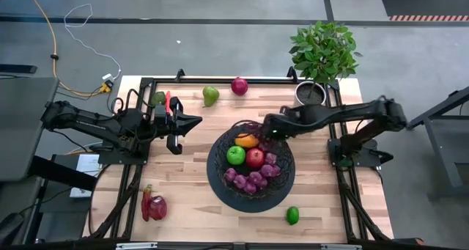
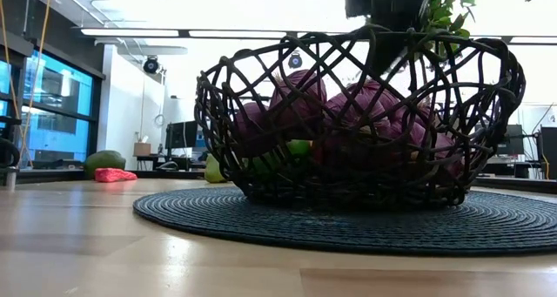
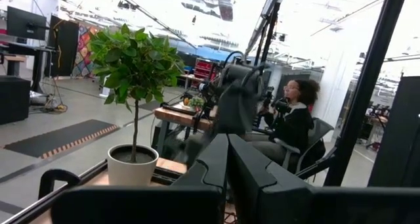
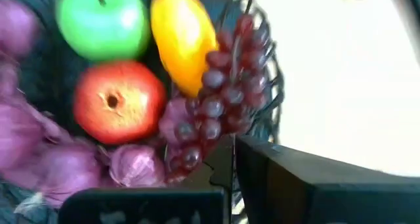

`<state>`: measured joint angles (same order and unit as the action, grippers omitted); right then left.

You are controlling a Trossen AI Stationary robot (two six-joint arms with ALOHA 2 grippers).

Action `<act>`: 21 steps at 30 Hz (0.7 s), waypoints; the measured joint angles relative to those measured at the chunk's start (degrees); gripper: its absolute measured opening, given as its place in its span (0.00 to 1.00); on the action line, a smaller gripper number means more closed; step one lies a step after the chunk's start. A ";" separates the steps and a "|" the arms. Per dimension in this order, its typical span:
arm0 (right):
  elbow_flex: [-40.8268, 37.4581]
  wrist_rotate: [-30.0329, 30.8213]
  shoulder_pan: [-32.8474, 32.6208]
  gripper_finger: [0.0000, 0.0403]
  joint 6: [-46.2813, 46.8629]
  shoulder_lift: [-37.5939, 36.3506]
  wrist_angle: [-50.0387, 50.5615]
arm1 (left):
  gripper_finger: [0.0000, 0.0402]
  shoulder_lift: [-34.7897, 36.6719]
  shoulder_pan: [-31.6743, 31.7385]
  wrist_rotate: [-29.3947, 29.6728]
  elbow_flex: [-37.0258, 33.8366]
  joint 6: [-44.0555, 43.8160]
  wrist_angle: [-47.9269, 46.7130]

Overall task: Build produce basket
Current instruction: Put the orange carrot into the basket

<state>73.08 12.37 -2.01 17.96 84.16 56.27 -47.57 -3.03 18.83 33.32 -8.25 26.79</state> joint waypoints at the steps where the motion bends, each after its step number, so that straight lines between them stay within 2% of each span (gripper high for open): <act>1: -0.24 1.14 -0.47 0.00 -0.02 -1.55 -0.61 | 0.00 0.00 0.00 -0.02 0.00 0.05 0.00; 4: -3.95 2.19 -1.70 0.00 0.20 -7.52 -5.26 | 0.00 0.01 -0.02 -0.02 0.00 -0.05 -0.08; 7: -12.09 1.79 -2.99 0.00 3.04 -15.37 -15.95 | 0.00 0.00 0.00 -0.03 0.00 -0.07 -0.45; 13: -30.05 0.93 -4.94 0.00 4.97 -30.20 -48.83 | 0.00 0.01 -0.01 0.03 0.00 0.06 -0.55; 17: -38.18 0.49 -4.91 0.00 2.67 -34.55 -67.40 | 0.00 0.00 0.00 0.28 0.00 0.32 -0.52; 21: -41.14 -0.04 -4.89 0.00 -0.19 -35.63 -73.73 | 0.00 0.02 -0.02 0.42 0.00 1.02 -1.28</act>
<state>31.94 12.33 -6.90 17.76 48.53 -17.46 -47.55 -3.05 19.25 33.32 -7.23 25.51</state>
